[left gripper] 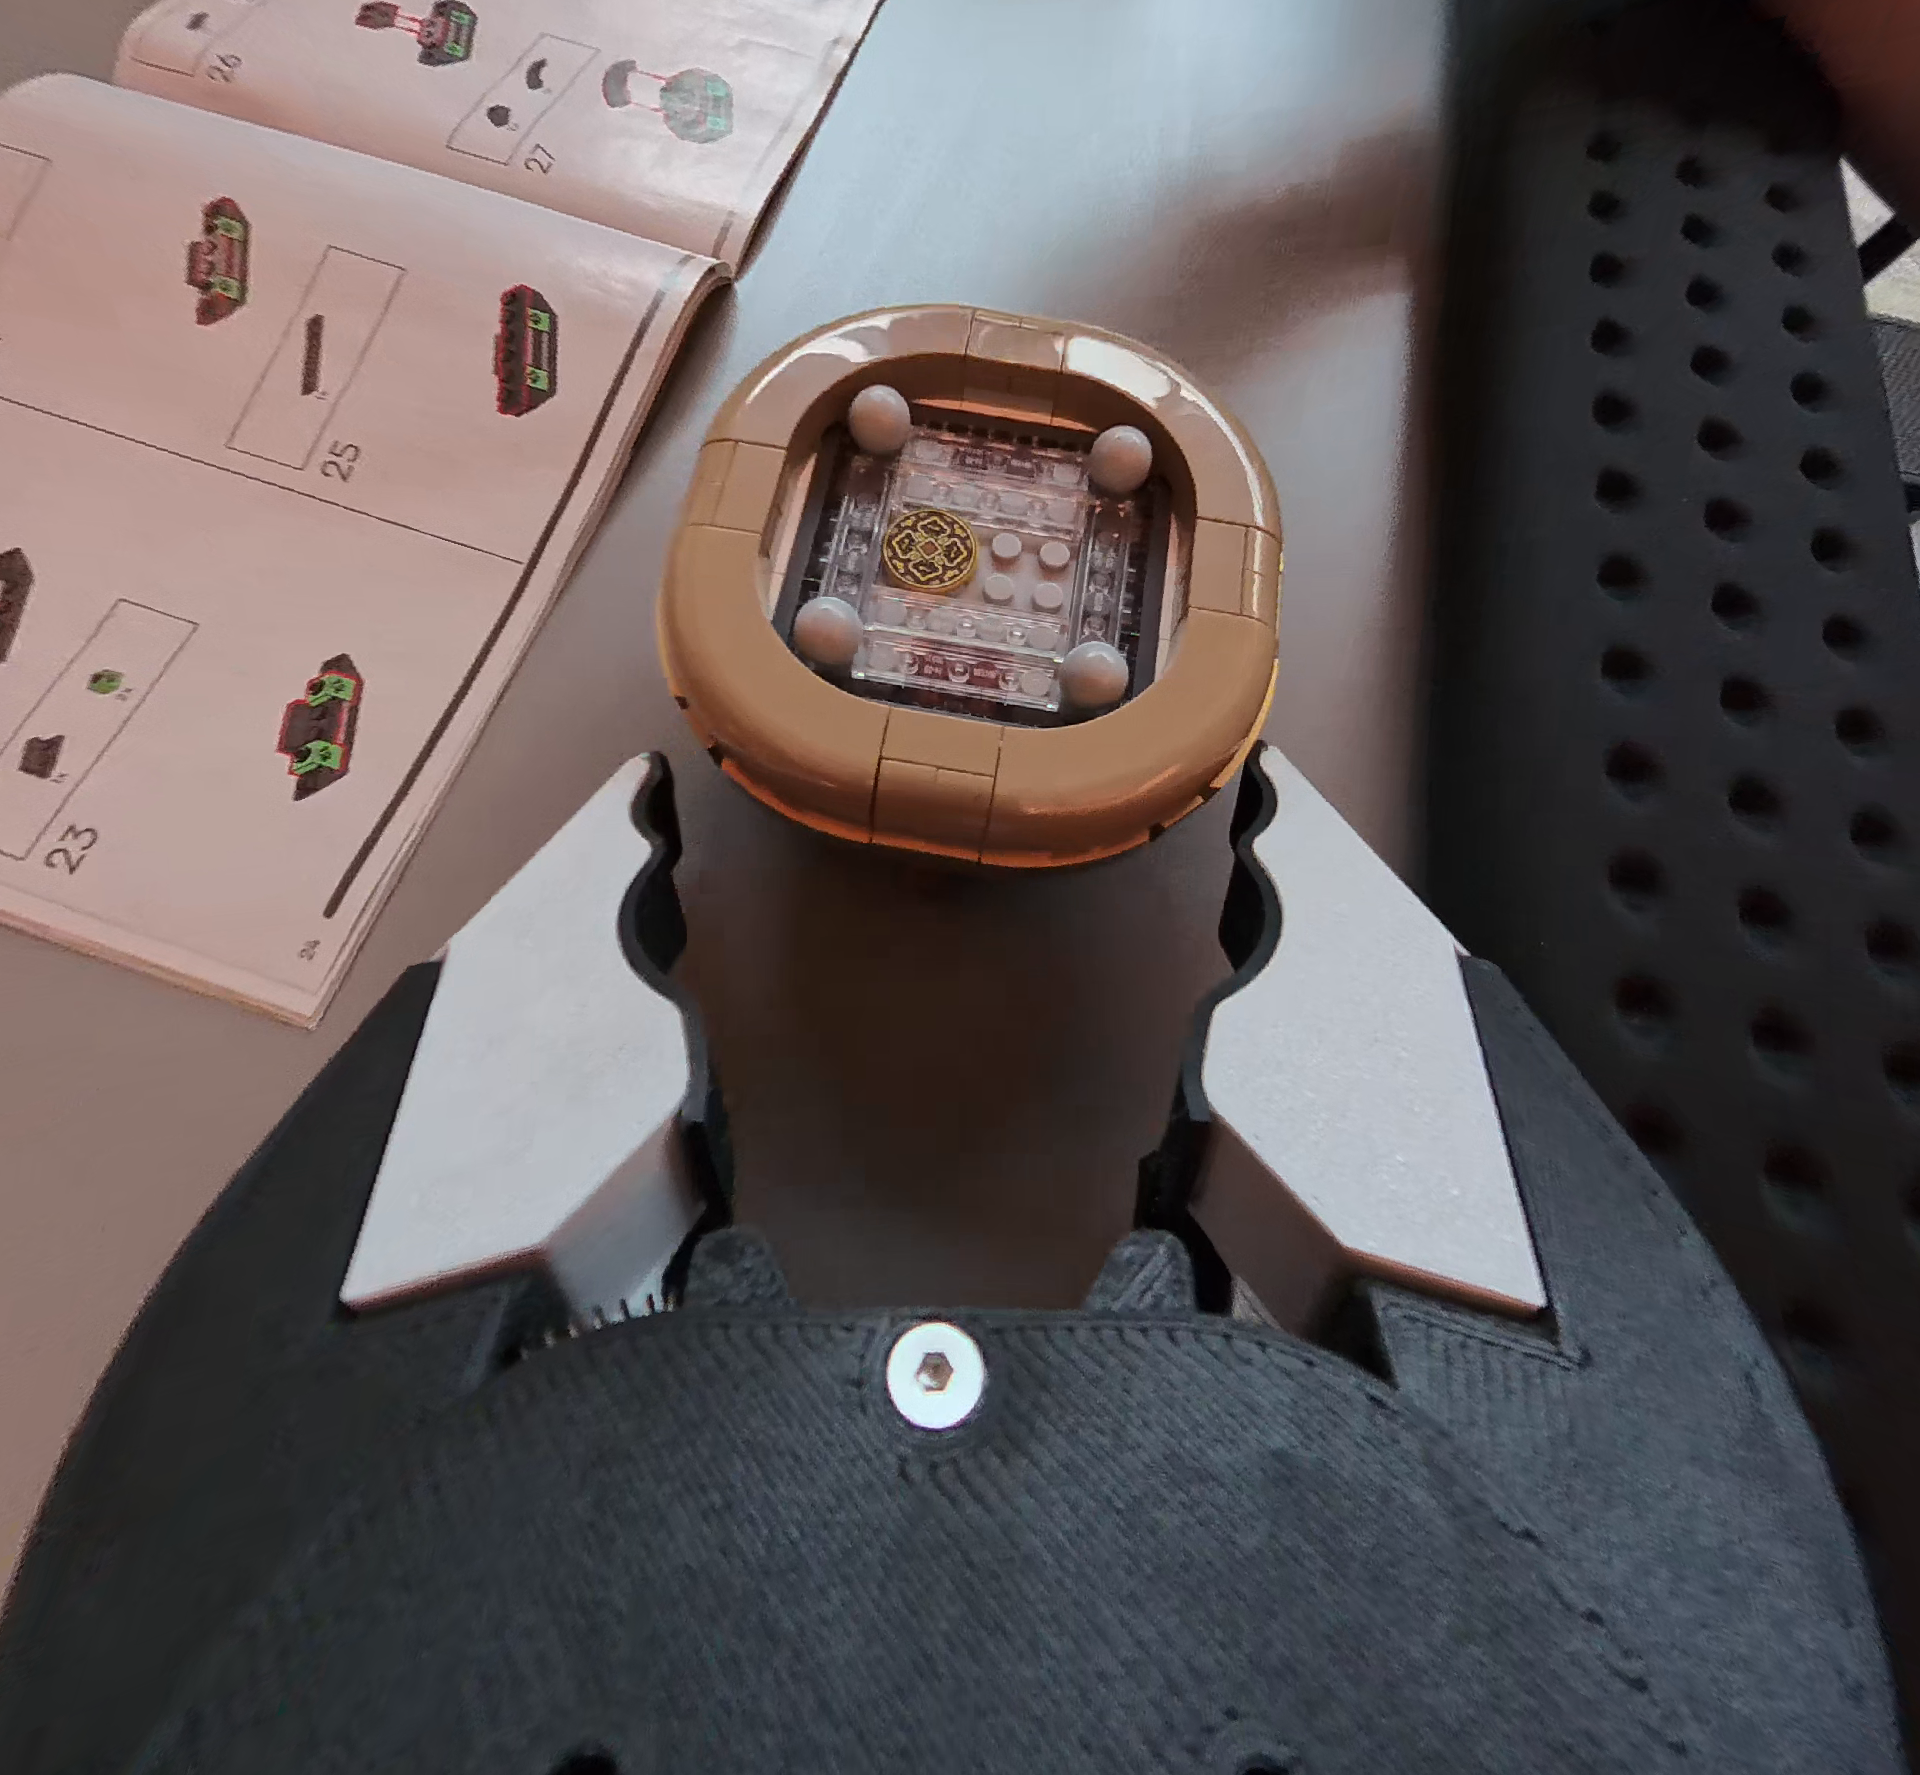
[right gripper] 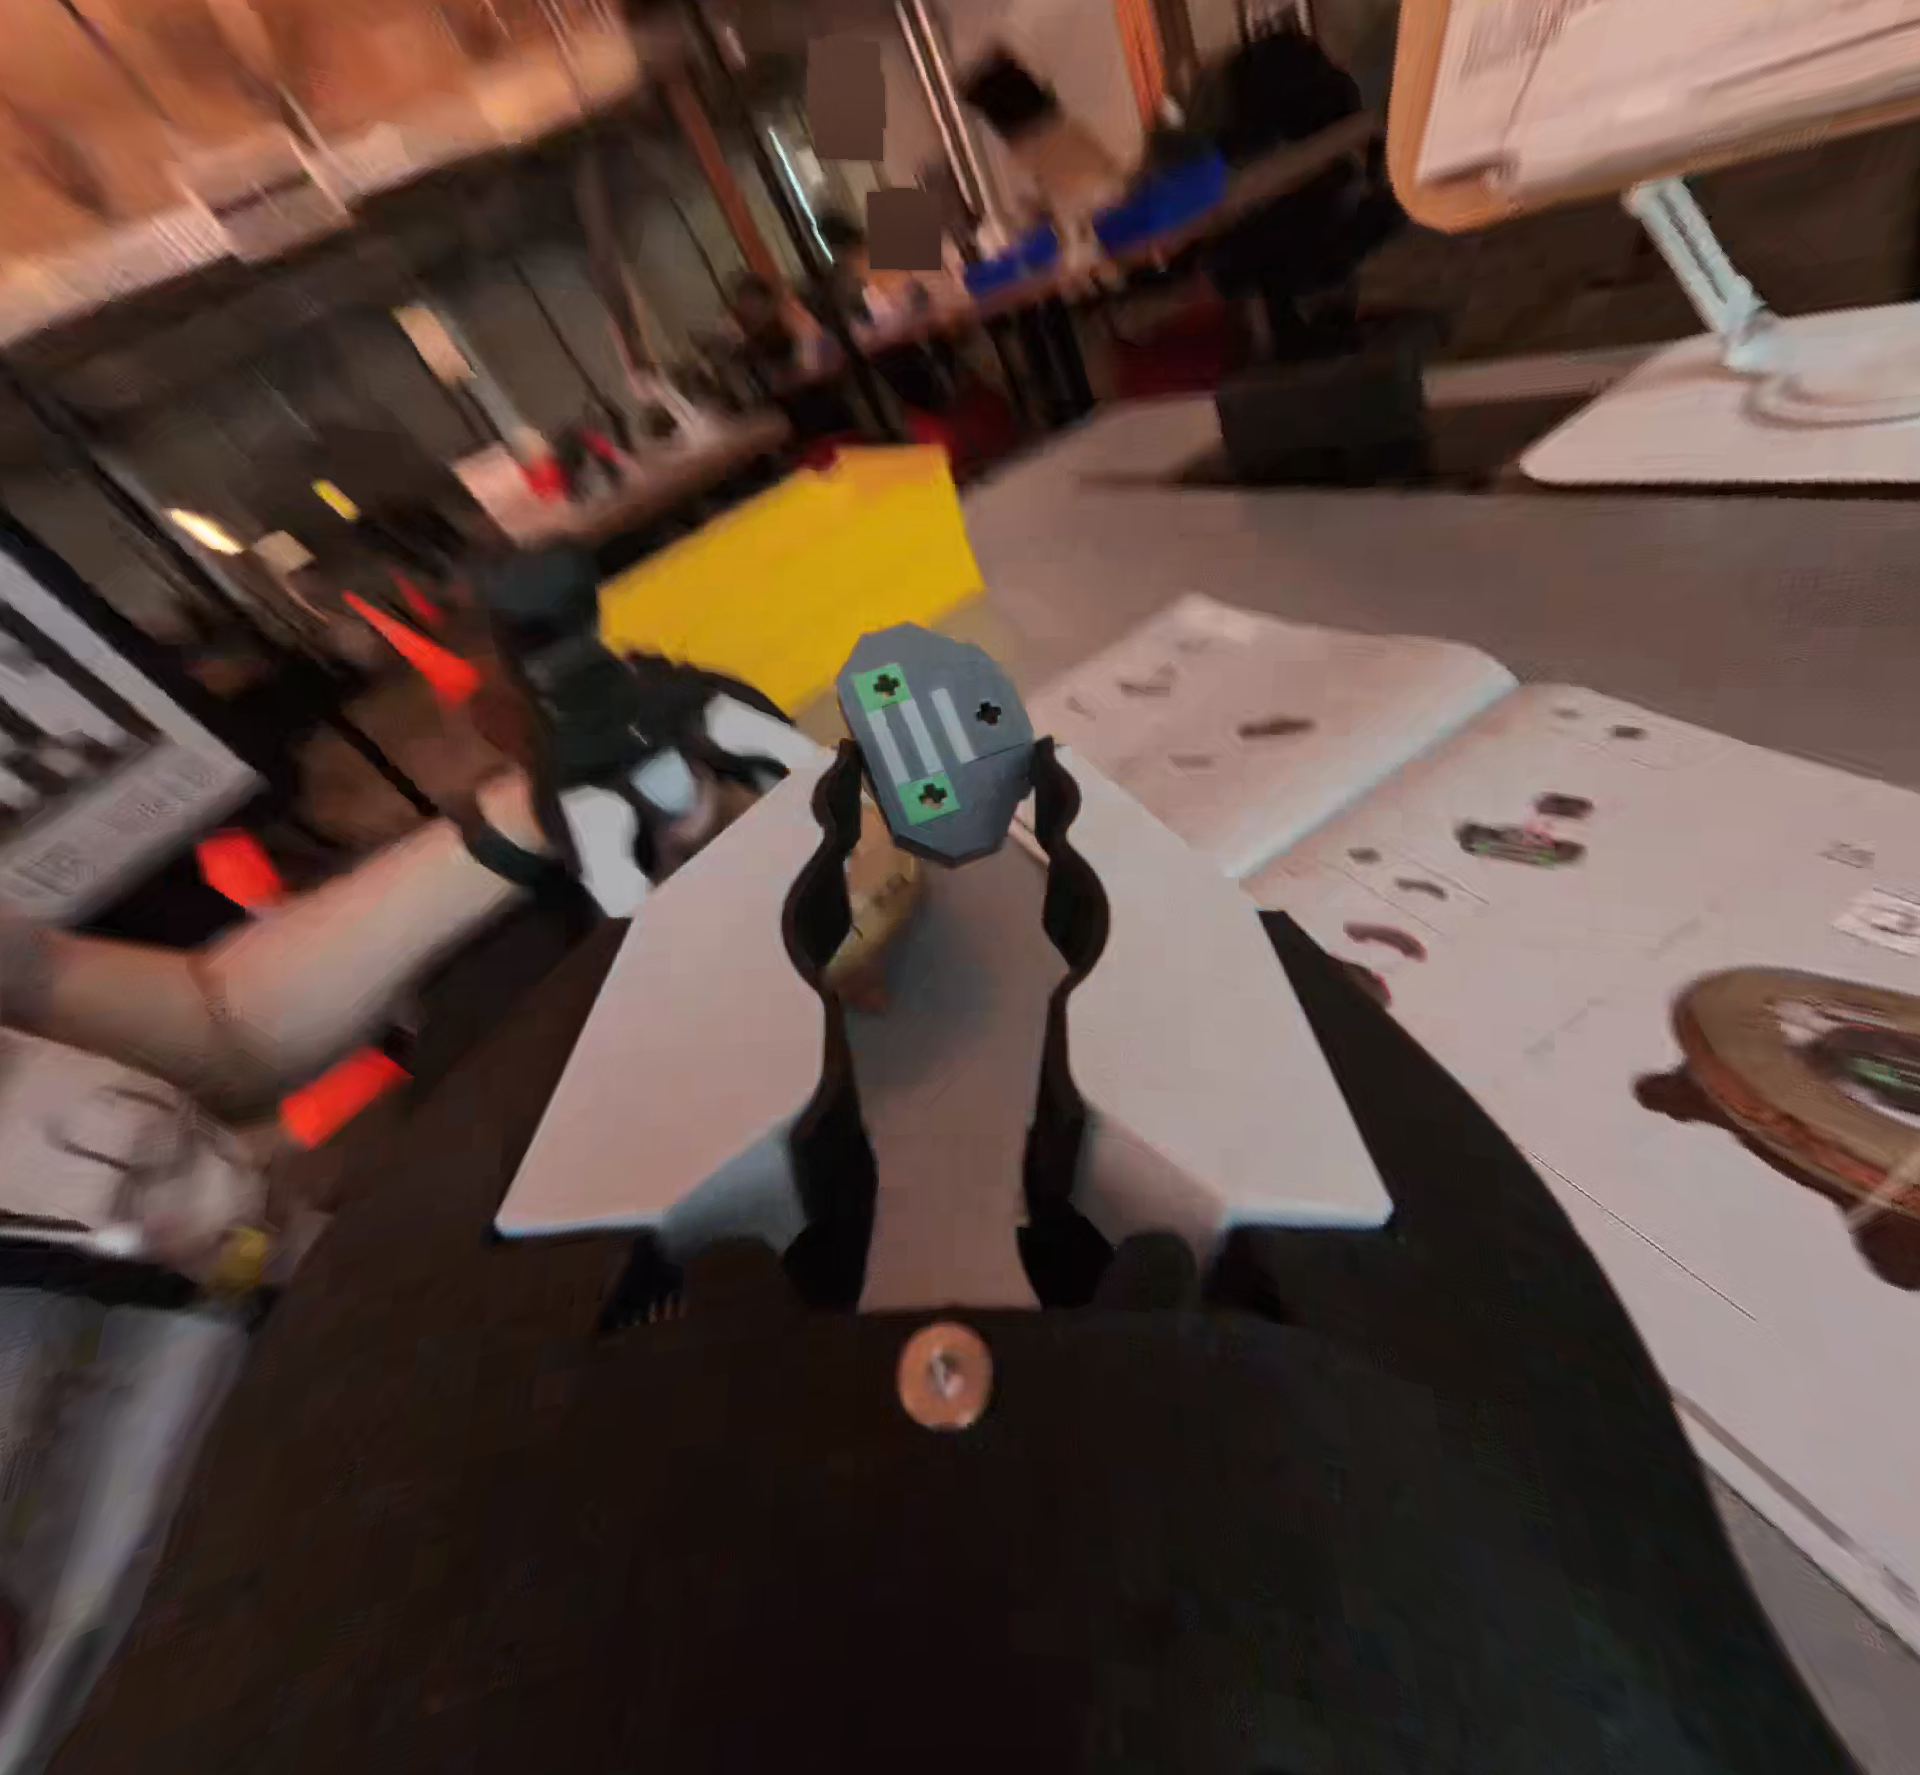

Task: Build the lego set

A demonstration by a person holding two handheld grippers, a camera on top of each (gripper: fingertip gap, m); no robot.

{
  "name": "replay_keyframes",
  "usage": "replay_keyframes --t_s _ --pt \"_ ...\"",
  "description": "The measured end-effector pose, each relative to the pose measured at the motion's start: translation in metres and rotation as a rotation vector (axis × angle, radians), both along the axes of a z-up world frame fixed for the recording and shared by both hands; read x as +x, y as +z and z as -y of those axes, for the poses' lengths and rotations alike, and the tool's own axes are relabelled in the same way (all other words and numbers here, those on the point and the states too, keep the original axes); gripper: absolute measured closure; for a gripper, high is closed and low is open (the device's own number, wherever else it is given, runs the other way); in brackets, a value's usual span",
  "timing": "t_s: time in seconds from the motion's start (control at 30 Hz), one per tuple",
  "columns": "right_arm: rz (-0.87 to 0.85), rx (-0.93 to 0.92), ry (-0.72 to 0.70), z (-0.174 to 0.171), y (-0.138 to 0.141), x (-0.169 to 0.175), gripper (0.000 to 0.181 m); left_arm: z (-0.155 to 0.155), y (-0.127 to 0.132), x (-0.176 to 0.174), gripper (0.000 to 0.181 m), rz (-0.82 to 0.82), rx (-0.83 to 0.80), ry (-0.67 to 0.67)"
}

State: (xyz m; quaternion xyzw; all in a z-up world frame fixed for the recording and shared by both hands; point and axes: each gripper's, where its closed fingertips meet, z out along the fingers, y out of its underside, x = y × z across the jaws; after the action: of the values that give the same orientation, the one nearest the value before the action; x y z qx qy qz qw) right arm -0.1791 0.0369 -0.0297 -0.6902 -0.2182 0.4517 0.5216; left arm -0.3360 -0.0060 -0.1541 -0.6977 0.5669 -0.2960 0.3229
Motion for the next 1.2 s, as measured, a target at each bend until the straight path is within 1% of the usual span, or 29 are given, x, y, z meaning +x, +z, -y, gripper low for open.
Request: replay_keyframes --t_s 0.03,0.1,0.17,0.23,0.3,0.37,0.47,0.63,1.0,1.1,1.13,1.2 --pt "0.116 0.0 0.004 0.003 -0.014 -0.009 0.149 0.0 0.002 -0.001 0.076 0.008 -0.003 0.003" --pt "0.291 -0.03 0.053 0.01 -0.039 -0.027 0.149 0.001 0.003 -0.004 0.076 0.016 -0.009 0.008" --pt "0.479 -0.03 0.051 0.01 -0.065 -0.035 0.149 0.002 0.003 -0.007 0.076 0.014 -0.005 0.017" --pt "0.652 -0.011 0.048 0.011 -0.085 -0.038 0.149 0.003 0.005 -0.009 0.076 0.025 0.005 0.024" --pt "0.762 0.018 0.041 0.012 -0.097 -0.04 0.149 0.004 0.007 -0.009 0.076 0.037 0.011 0.029" --pt "0.819 0.021 0.056 0.015 -0.106 -0.042 0.149 0.006 0.007 -0.01 0.077 0.037 0.015 0.031" --pt "0.847 -0.02 0.104 0.023 -0.119 -0.045 0.149 0.008 0.005 -0.011 0.077 0.027 0.021 0.027" --pt "0.887 -0.025 0.107 0.025 -0.127 -0.044 0.148 0.008 0.006 -0.011 0.077 0.032 0.023 0.025" --pt "0.871 0.022 0.103 0.026 -0.126 -0.045 0.149 0.009 0.003 -0.011 0.077 0.015 0.022 0.023" --pt "0.847 0.021 0.108 0.028 -0.116 -0.049 0.148 0.008 0.002 -0.011 0.077 0.015 0.02 0.026" --pt "0.811 0.013 0.105 0.03 -0.105 -0.053 0.148 0.008 0.002 -0.011 0.078 0.015 0.018 0.028" --pt "0.732 0.059 0.112 0.034 -0.073 -0.068 0.149 0.007 0.001 -0.011 0.078 0.014 0.011 0.03"
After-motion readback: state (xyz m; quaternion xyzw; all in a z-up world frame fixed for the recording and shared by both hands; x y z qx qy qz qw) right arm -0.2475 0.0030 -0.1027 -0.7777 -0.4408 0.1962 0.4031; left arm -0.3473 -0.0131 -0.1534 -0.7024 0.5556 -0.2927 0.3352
